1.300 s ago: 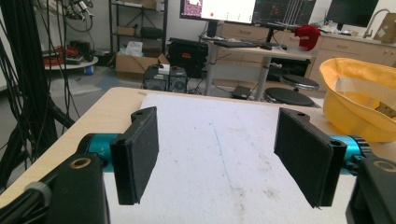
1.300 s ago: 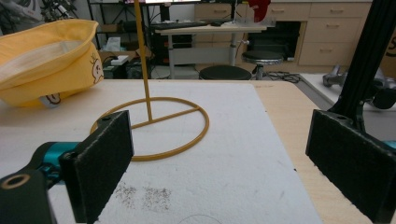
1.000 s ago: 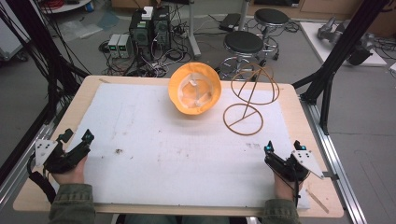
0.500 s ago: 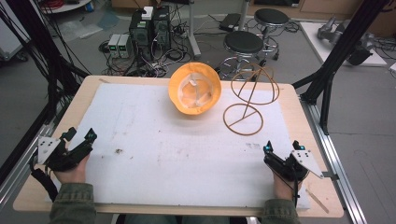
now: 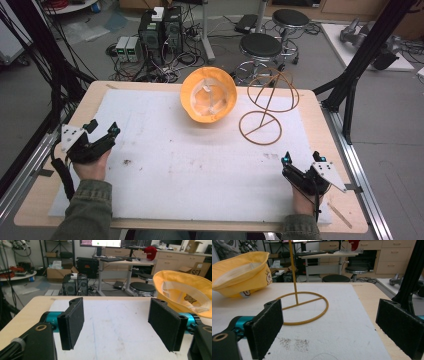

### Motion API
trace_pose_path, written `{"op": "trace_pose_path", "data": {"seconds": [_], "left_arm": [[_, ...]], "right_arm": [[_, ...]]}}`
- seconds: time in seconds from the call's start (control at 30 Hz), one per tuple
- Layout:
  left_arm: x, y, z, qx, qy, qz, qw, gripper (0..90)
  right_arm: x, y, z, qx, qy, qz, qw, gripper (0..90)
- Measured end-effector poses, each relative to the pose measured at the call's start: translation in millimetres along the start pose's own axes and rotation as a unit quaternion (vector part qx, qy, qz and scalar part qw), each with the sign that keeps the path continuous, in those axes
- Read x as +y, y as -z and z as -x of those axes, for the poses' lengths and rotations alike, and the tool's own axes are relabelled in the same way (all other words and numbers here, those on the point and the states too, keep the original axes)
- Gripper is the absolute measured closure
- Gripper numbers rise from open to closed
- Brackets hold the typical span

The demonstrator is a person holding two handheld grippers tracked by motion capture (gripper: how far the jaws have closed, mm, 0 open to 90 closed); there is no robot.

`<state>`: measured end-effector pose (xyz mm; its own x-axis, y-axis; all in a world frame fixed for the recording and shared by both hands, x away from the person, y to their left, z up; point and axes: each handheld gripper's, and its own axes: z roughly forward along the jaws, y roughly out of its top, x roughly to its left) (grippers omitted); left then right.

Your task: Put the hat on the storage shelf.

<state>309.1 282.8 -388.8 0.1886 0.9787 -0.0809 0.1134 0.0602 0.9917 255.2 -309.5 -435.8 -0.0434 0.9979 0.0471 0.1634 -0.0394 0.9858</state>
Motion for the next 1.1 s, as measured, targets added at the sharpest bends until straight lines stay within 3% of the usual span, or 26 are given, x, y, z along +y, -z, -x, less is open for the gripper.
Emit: {"op": "trace_pose_path", "data": {"seconds": [0.23, 0.53, 0.73, 0.8, 0.9, 0.97, 1.1], "left_arm": [[19.2, -22.5, 15.0, -0.020, -0.012, -0.003, 0.9997, 27.5], [29.8, -64.4, 28.0, -0.046, 0.008, -0.040, 0.9981, 27.9], [35.2, -94.6, 49.0, -0.072, 0.000, -0.066, 0.9952, 28.7], [37.7, -104.6, 58.0, -0.077, -0.018, -0.073, 0.9942, 29.0], [42.2, -120.4, 69.2, -0.082, -0.026, -0.079, 0.9932, 29.3], [44.4, -130.8, 75.0, -0.084, -0.024, -0.083, 0.9927, 29.4], [44.9, -148.8, 83.1, -0.098, -0.002, -0.090, 0.9911, 29.4]], "right_arm": [[0.0, 0.1, 0.2, 0.004, 0.002, 0.003, 1.0000, 6.4], [0.2, -2.0, 0.7, 0.006, 0.002, 0.003, 1.0000, 6.4], [0.0, -3.3, 0.8, 0.007, 0.005, -0.001, 1.0000, 6.4], [-0.1, -4.5, 0.8, 0.009, 0.009, -0.001, 0.9999, 6.4], [-0.2, -5.3, 0.4, 0.010, 0.011, -0.003, 0.9999, 6.4], [-0.1, -5.5, 0.3, 0.011, 0.013, -0.002, 0.9999, 6.4], [-0.1, -6.4, 0.2, 0.012, 0.017, 0.000, 0.9998, 6.4]]}}
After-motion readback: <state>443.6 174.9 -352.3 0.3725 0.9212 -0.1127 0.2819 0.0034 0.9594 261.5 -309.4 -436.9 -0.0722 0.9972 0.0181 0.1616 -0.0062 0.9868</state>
